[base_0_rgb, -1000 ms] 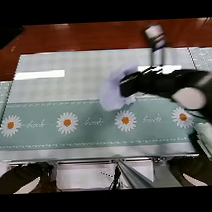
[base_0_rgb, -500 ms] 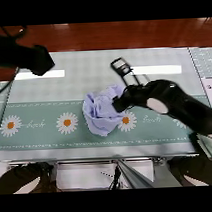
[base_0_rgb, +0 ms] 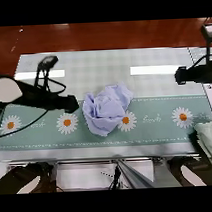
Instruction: Fold the shirts.
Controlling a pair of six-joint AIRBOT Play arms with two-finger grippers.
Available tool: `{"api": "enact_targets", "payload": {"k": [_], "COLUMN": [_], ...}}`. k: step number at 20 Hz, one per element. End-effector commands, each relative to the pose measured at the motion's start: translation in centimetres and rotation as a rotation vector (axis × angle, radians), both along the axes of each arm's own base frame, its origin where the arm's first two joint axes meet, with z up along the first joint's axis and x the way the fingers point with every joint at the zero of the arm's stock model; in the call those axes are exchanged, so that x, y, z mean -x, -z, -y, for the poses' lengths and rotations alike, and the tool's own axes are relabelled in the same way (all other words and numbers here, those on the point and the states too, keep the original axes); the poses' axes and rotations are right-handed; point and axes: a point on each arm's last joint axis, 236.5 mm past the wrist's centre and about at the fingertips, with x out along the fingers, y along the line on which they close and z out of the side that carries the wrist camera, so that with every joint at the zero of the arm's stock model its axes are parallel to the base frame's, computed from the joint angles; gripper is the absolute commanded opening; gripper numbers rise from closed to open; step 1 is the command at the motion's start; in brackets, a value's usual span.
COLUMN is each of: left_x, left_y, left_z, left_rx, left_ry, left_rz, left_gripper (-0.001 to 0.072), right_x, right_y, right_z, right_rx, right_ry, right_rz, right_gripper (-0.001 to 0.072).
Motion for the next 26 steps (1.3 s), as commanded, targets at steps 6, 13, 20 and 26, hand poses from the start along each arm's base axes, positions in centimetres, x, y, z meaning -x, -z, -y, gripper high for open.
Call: {"api": "enact_targets", "payload": {"k": [6,13,20,26], "left_x": [1.0,-1.6,-0.8,0.2], "left_y": [10.1,12.8,15.9,15.3], "left_z": [2.1,4.2,4.4,3.8], "left_rx": [0.215,0.313,0.302,0.326], "left_ry": [-0.100,-0.165,-0.195,-0.127], "left_rz": [-0.213,-0.229,-0.331,-0.363], "left_gripper": [0.0700,0.0700,0.0029,0.0020], "right_x": [-2.0,-1.6,-1.6,-2.0], "right_y": [5.8,7.4,7.4,8.9], "right_z": [-1.5,-3.5,-3.5,-4.4], "right_rx": [-0.384,-0.459,-0.461,-0.505], "right_ry": [-0.010,-0.073,-0.072,-0.063], "right_rz": [-0.154,-0.229,-0.229,-0.270], "right_gripper": [0.0559,0.0559,0.0558,0.0557]}}
